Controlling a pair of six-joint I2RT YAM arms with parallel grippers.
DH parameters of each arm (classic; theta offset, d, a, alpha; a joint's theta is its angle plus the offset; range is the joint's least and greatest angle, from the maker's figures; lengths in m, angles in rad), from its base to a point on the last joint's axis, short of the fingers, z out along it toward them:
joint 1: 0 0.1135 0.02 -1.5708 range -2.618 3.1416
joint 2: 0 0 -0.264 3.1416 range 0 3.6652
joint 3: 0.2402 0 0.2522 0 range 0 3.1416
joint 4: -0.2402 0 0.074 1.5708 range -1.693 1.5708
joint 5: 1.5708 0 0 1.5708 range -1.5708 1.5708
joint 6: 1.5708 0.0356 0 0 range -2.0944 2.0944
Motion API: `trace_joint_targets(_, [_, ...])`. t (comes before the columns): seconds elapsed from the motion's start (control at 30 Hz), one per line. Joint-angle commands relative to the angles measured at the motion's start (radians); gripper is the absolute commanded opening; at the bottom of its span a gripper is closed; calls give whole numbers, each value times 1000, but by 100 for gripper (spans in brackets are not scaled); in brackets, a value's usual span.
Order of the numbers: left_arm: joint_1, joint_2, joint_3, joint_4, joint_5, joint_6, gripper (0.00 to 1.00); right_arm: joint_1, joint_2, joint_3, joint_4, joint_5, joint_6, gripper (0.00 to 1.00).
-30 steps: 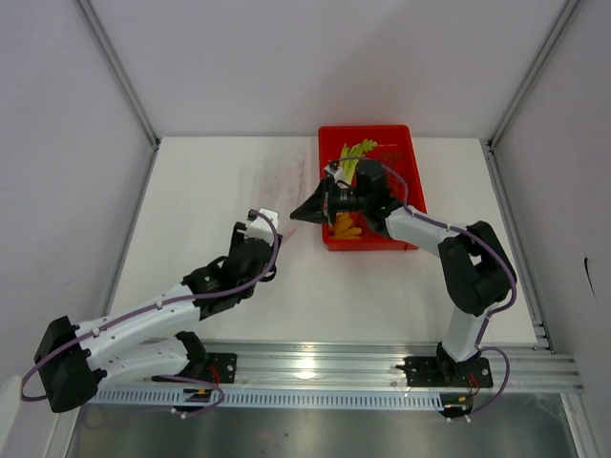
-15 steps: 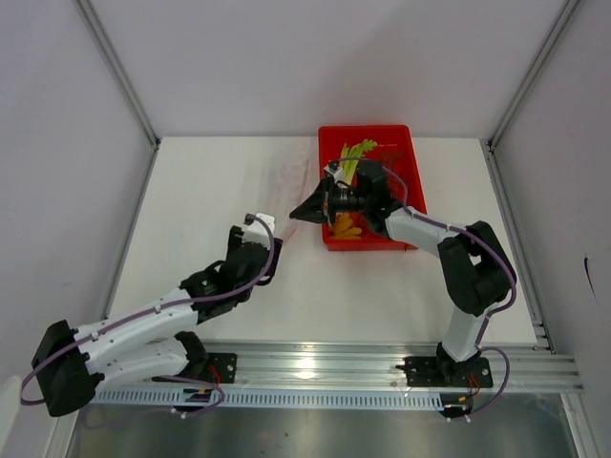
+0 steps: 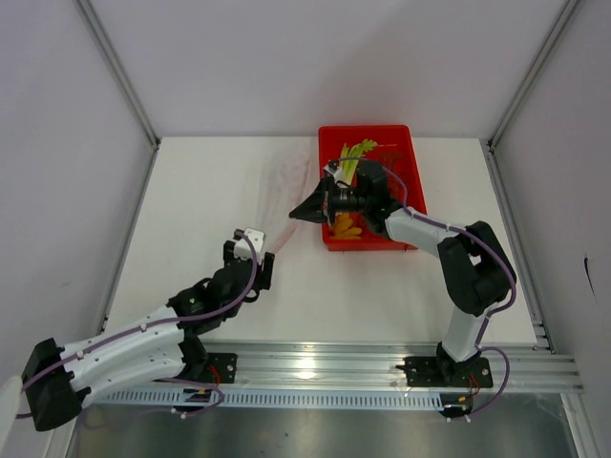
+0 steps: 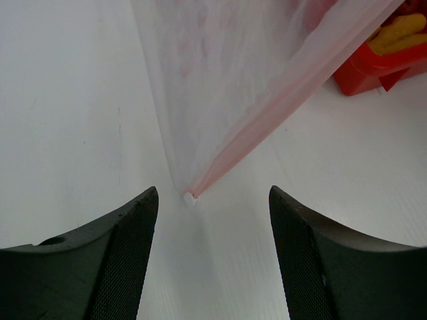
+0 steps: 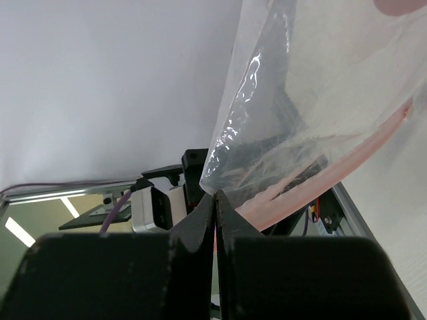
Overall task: Place the food in the zip-top bag and seal the zipper
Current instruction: Pick up the zipper food storage bag at the center of the board.
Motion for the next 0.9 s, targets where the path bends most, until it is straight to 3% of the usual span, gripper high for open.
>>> trace_joint_targets(0.0, [-12, -29, -29, 90, 38, 8, 70, 4, 5, -4, 75, -16, 26, 0])
trace_joint_targets(0.43, [1, 191, 63, 136, -91, 78, 71, 13, 16, -24, 127, -22, 61, 0])
trace_joint_targets(0.77, [99, 219, 85, 199, 29, 92, 61, 27, 19, -24, 115, -19, 50, 0])
trace_joint_targets(0.87, [100, 230, 91, 240, 138, 121, 59, 29, 22, -20, 113, -19, 49, 0])
